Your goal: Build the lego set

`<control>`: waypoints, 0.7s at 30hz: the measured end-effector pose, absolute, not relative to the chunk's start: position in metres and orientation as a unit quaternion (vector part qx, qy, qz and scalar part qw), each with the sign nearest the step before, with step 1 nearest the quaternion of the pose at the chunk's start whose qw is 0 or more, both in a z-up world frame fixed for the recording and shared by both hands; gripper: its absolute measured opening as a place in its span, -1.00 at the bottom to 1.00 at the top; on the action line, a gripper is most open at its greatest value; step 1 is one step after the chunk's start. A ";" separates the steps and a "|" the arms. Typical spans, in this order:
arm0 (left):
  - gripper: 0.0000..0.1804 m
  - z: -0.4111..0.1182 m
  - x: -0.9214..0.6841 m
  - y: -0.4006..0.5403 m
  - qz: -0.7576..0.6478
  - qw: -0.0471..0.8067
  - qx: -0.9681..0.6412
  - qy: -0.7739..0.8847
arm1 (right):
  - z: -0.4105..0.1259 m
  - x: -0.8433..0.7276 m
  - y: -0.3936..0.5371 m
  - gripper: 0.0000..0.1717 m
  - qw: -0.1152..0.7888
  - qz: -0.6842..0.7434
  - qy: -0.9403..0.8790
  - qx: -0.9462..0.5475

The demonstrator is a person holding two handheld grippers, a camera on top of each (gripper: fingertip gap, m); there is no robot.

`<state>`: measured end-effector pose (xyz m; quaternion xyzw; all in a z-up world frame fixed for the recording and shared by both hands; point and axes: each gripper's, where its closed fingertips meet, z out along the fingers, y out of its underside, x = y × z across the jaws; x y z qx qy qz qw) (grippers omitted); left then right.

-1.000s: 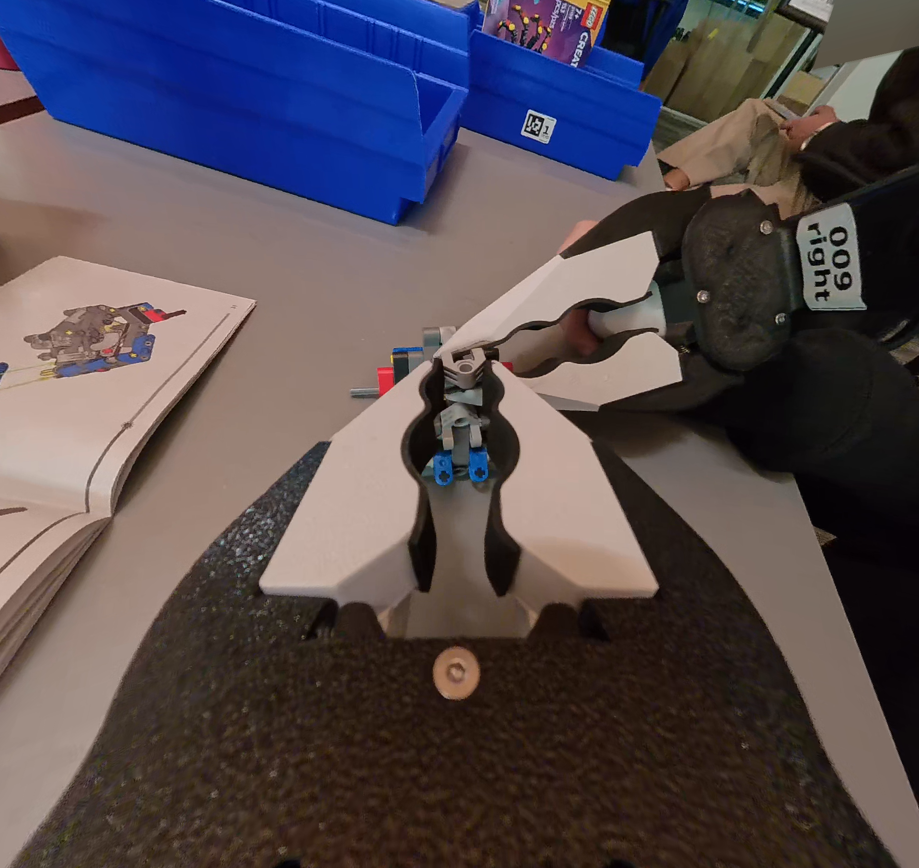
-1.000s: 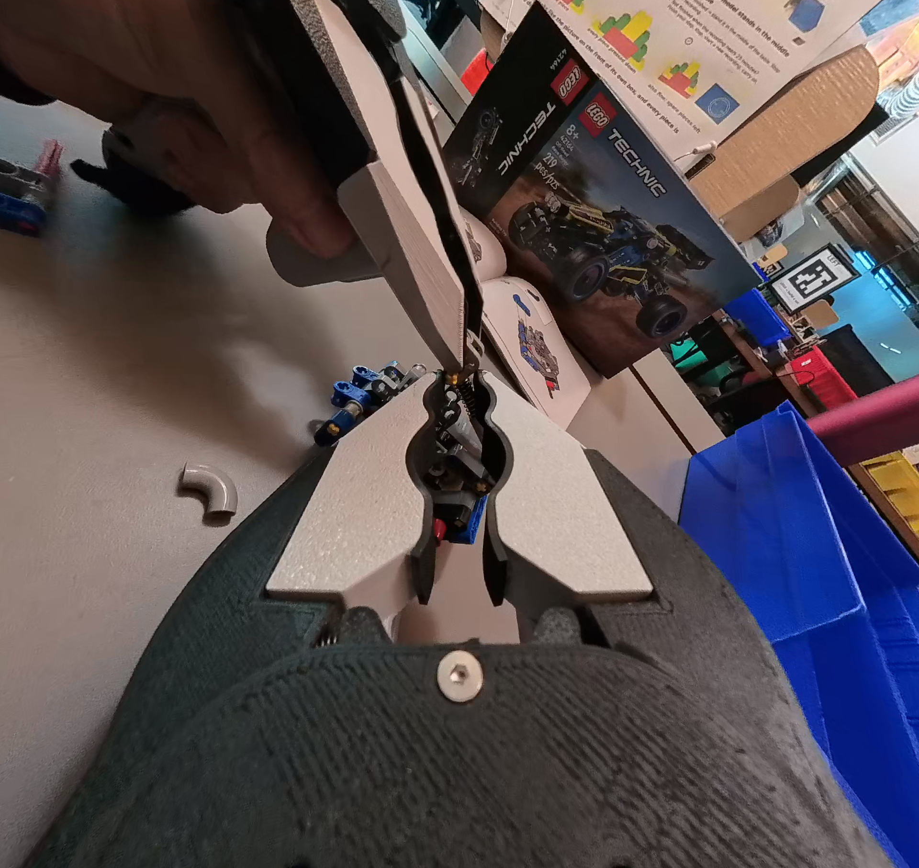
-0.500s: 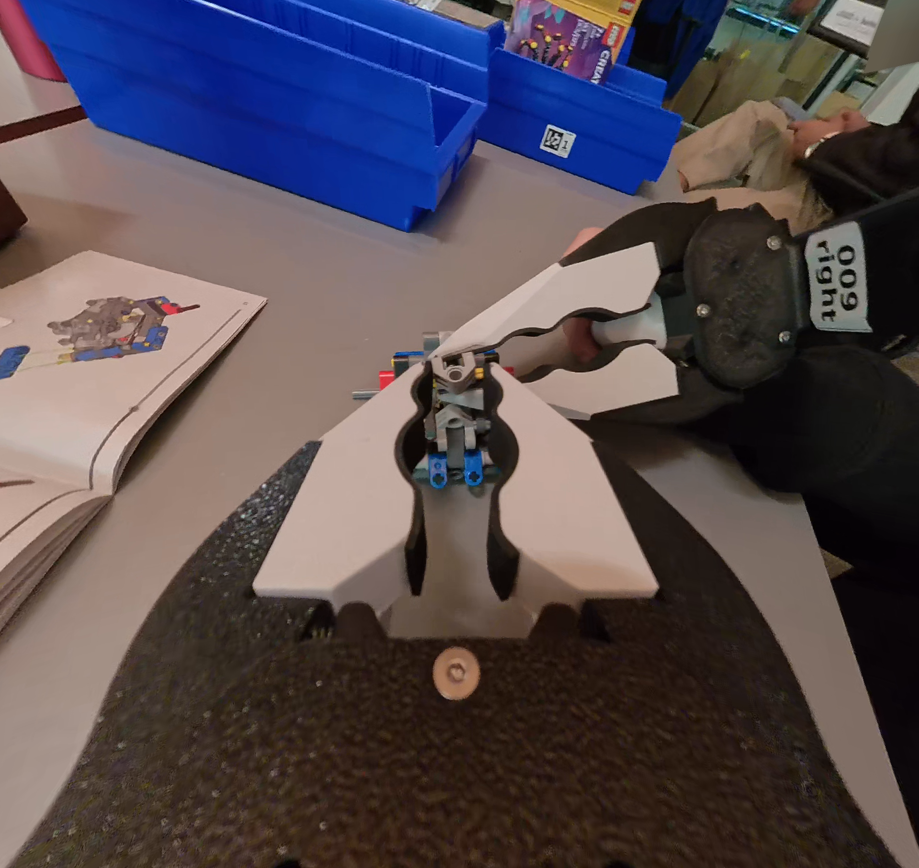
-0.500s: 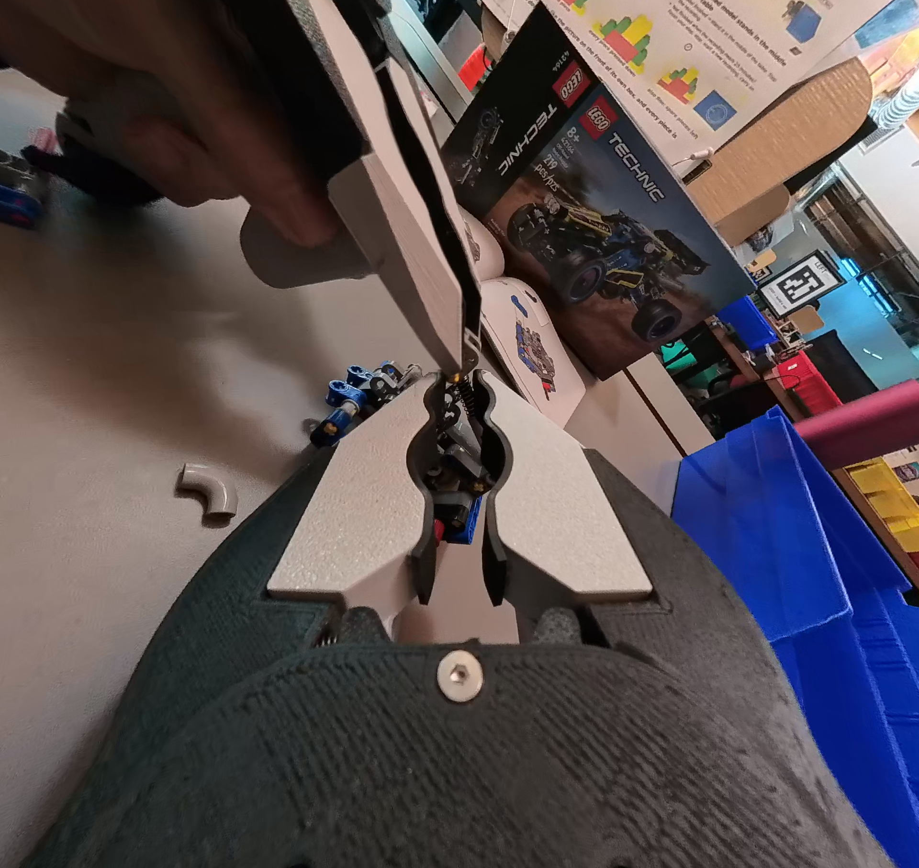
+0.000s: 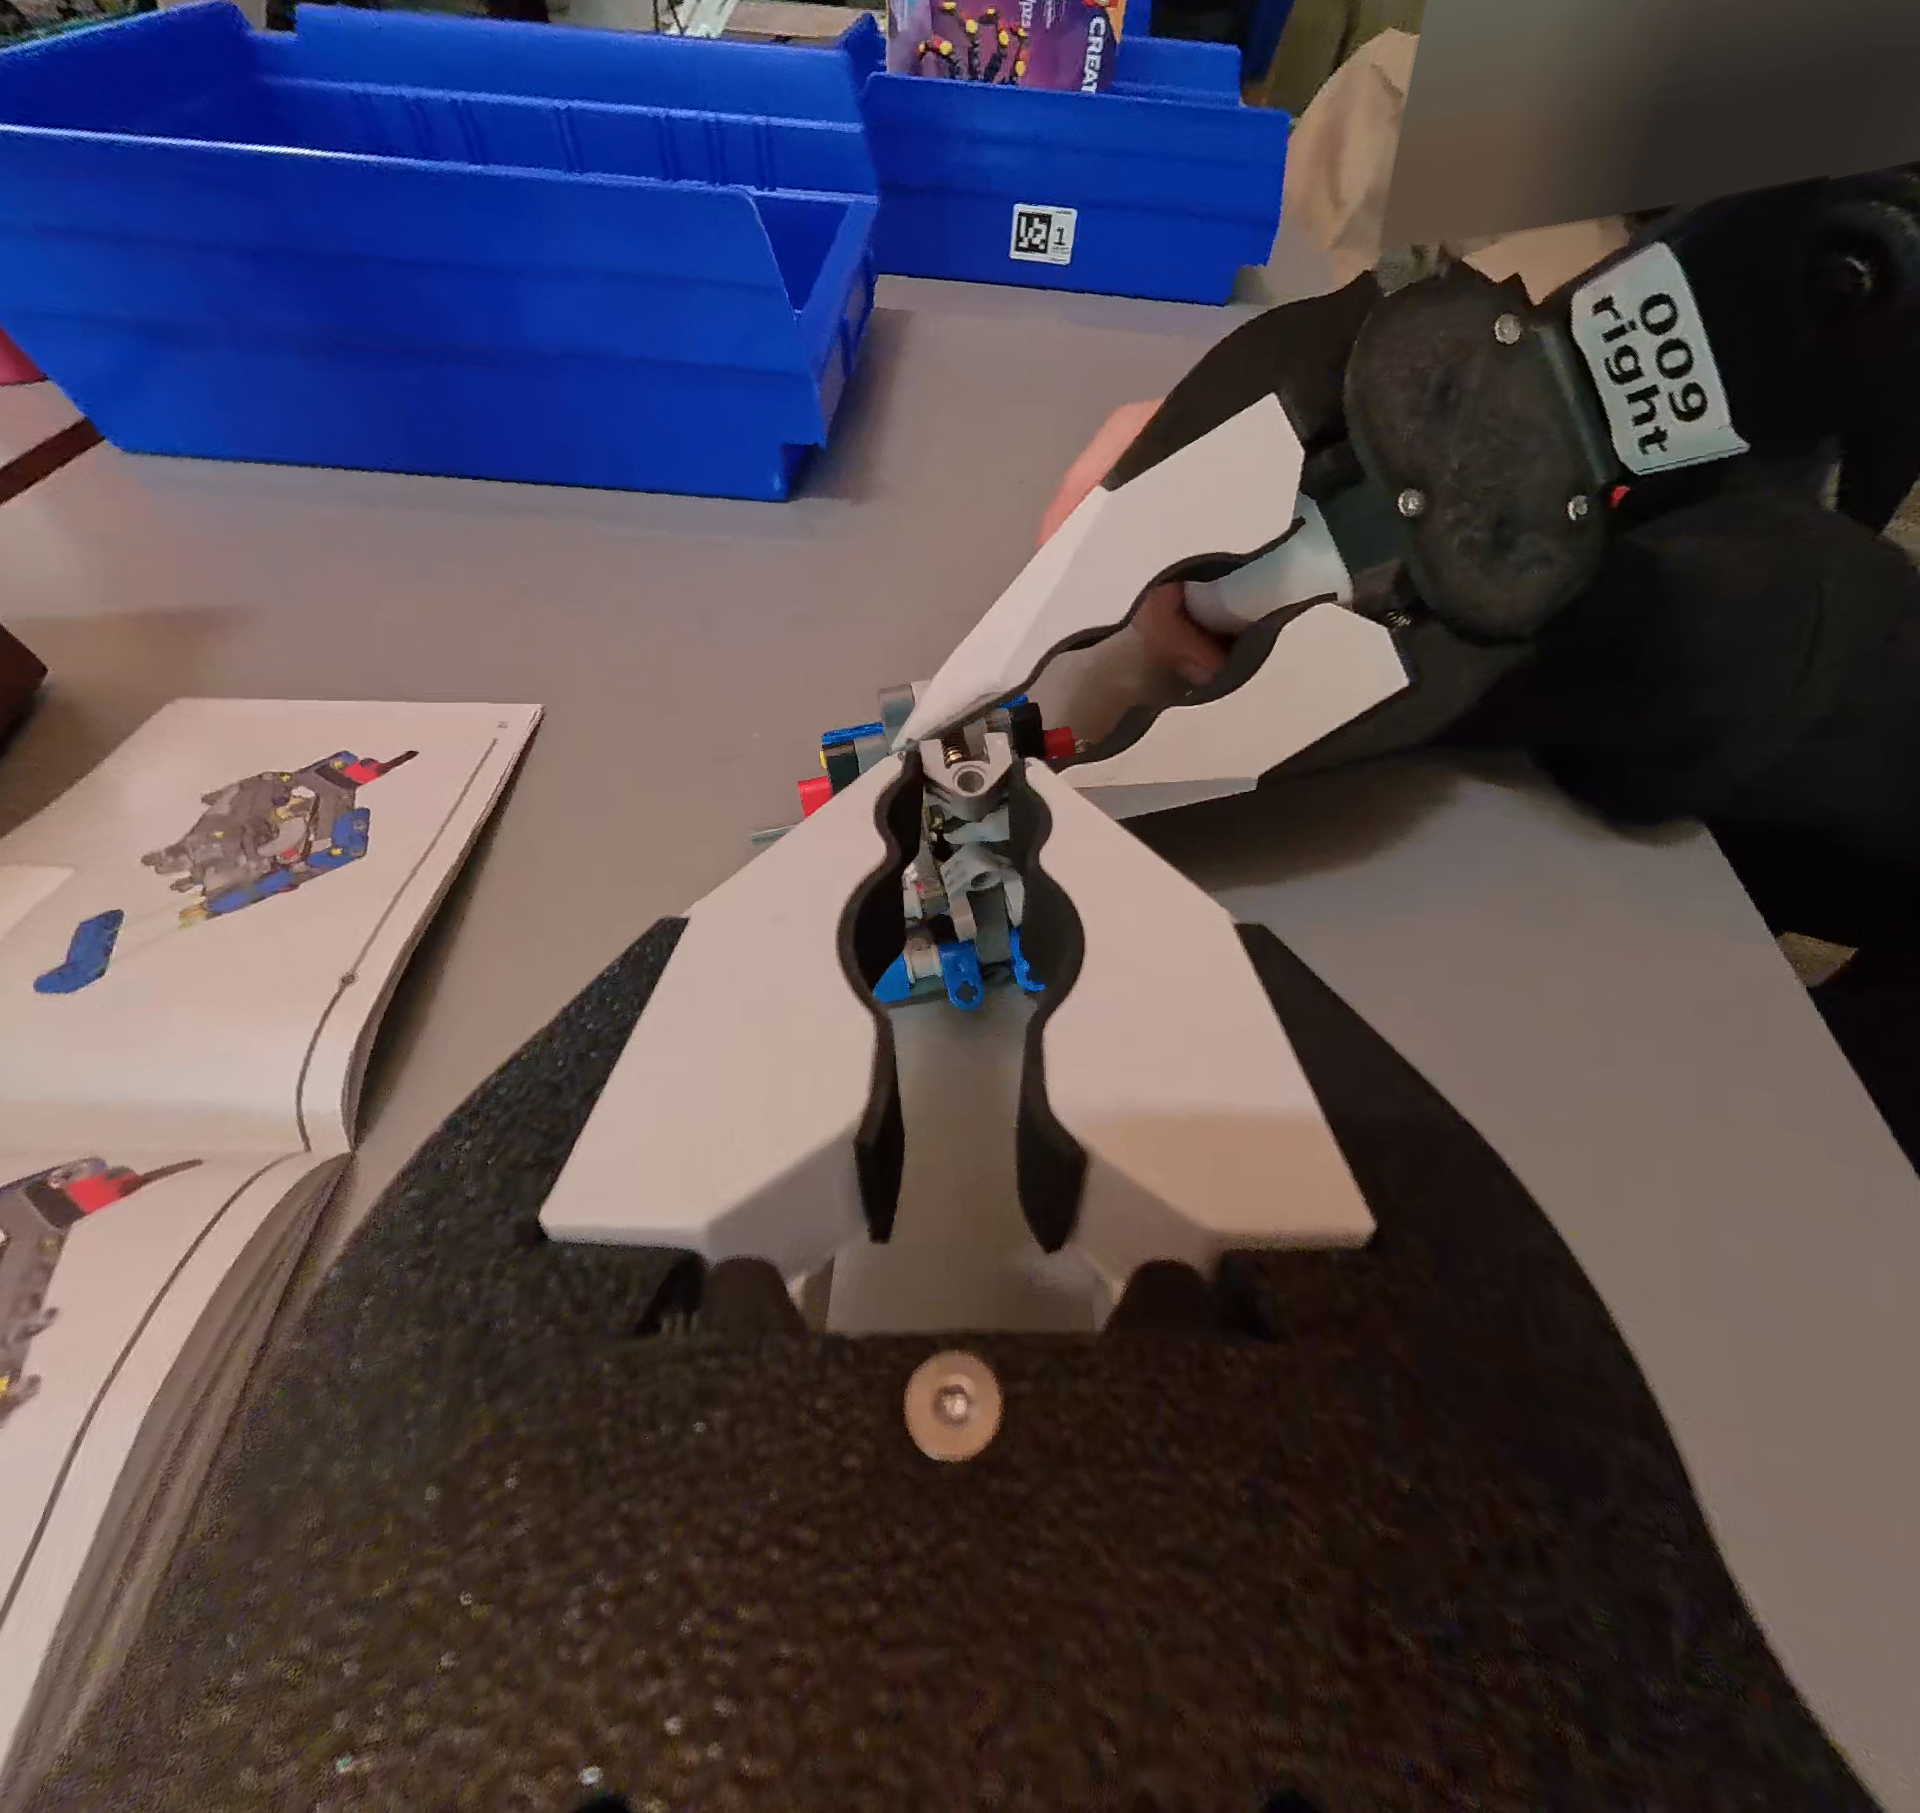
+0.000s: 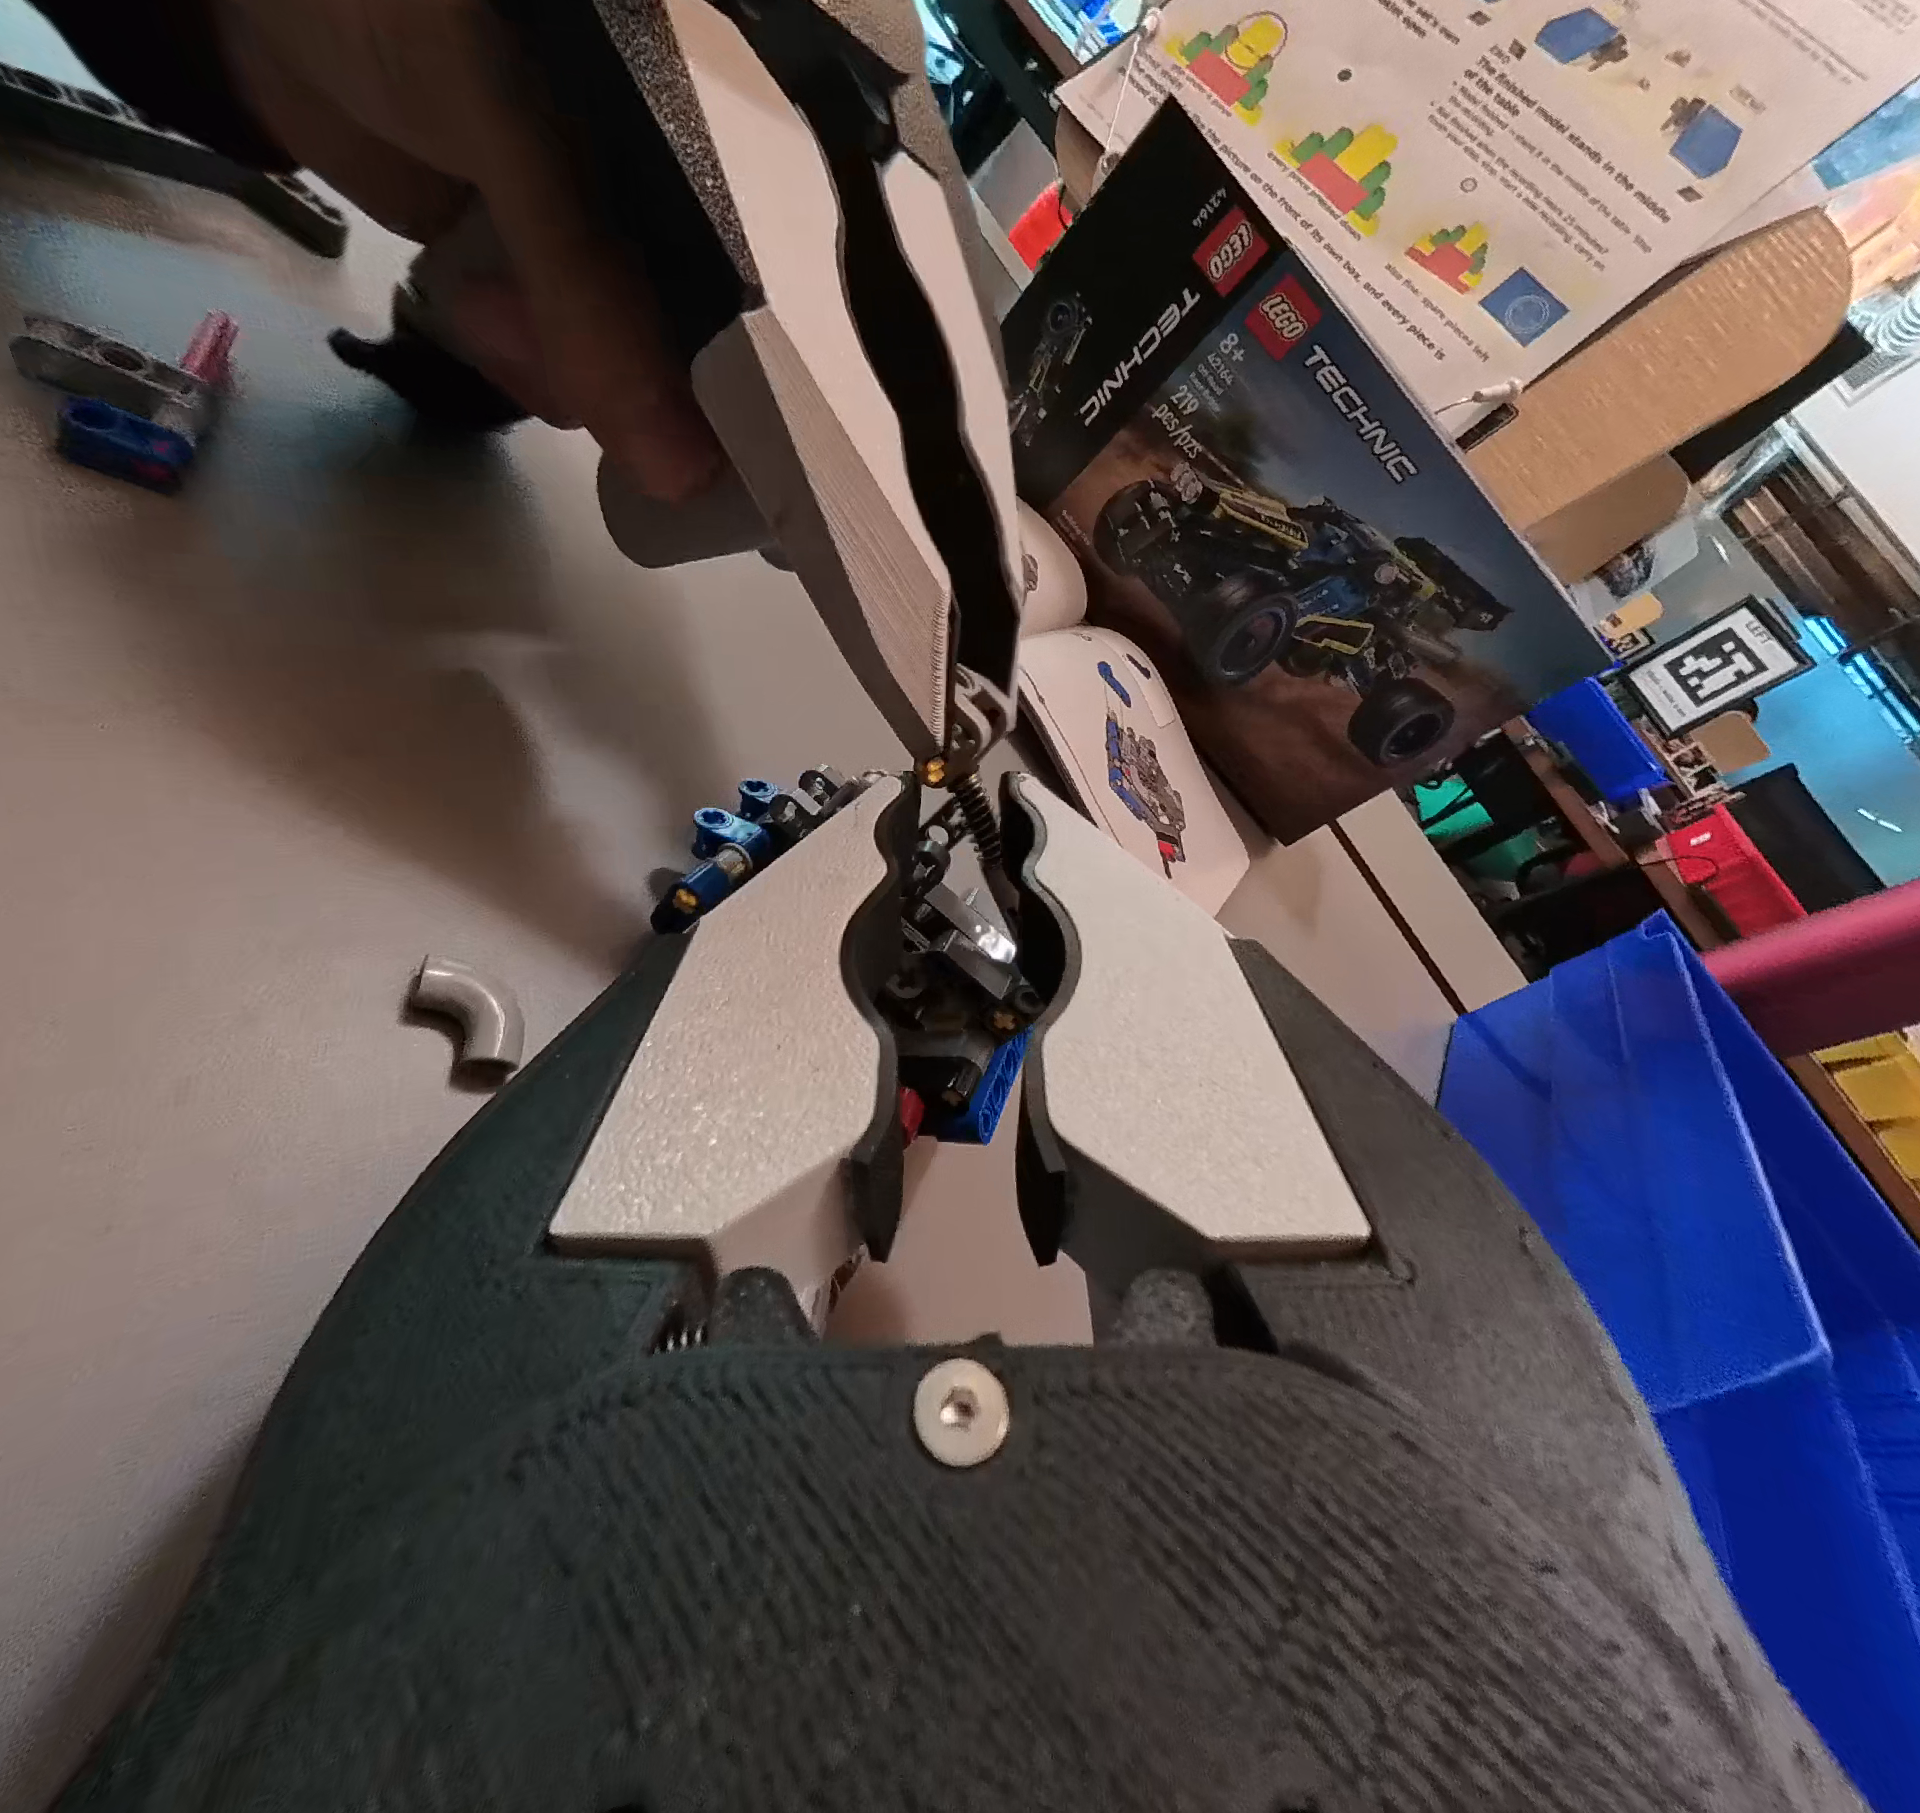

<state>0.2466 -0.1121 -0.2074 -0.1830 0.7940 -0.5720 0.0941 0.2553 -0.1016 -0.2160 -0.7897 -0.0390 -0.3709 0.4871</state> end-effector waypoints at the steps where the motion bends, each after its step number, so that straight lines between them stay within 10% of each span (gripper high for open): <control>1: -0.86 -0.207 0.247 -0.112 -0.574 0.085 -0.183 0.793 | -0.216 0.256 -0.101 -0.86 0.484 -0.376 -0.040 -0.789; 21: -0.68 -0.206 0.253 -0.111 -0.563 0.135 -0.216 0.787 | -0.216 0.257 -0.104 -0.92 0.444 -0.420 -0.012 -0.791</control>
